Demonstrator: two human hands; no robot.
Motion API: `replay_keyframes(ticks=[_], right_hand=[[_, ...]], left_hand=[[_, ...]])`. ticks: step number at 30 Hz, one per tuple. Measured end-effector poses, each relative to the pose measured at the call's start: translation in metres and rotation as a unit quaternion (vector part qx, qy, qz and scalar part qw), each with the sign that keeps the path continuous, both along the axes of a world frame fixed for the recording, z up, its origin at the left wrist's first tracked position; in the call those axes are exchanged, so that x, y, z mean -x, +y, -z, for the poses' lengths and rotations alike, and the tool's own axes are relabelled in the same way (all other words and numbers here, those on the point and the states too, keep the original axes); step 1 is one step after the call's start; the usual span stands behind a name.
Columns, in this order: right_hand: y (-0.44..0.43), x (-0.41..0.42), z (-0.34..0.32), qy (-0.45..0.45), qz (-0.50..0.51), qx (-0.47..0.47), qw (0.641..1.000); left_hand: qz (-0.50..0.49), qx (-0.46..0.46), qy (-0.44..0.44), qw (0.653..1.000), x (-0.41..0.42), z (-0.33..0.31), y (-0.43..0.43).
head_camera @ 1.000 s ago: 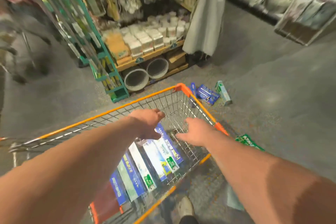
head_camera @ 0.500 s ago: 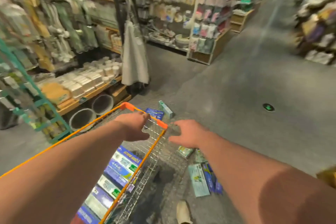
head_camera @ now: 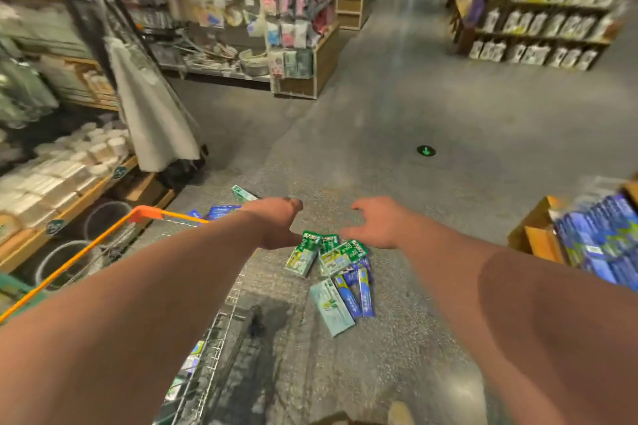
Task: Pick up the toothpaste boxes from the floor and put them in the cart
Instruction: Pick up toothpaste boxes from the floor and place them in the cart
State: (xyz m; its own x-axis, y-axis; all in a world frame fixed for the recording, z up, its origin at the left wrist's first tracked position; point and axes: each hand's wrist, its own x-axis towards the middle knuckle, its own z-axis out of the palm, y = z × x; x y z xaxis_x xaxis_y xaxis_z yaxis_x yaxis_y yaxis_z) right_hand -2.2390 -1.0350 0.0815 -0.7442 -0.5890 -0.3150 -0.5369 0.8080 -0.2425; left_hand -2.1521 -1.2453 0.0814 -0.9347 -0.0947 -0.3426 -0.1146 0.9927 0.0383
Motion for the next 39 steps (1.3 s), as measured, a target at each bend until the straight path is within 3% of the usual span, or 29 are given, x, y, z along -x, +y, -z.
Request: replay_keyframes(ticks=[14,26,33,39], right_hand=[[0.083,0.172,0.077,-0.06,-0.018,-0.053,0.997],[-0.031,0.272,0.193,-0.136,-0.081,-0.083,0.984],[-0.111,0.351,0.301,-0.14,-0.09,-0.139,0.976],[-0.16,0.424,0.44,-0.157,-0.128,-0.192,0.96]], left_hand=[[-0.047,-0.072,-0.05,0.995,0.152,0.086,0.091],[-0.125,-0.084,-0.141,0.978,0.218,0.211,0.004],[-0.165,-0.137,-0.158,0.964,0.289,0.328,-0.06],[-0.221,-0.161,-0.193,0.942,0.323,0.479,-0.095]])
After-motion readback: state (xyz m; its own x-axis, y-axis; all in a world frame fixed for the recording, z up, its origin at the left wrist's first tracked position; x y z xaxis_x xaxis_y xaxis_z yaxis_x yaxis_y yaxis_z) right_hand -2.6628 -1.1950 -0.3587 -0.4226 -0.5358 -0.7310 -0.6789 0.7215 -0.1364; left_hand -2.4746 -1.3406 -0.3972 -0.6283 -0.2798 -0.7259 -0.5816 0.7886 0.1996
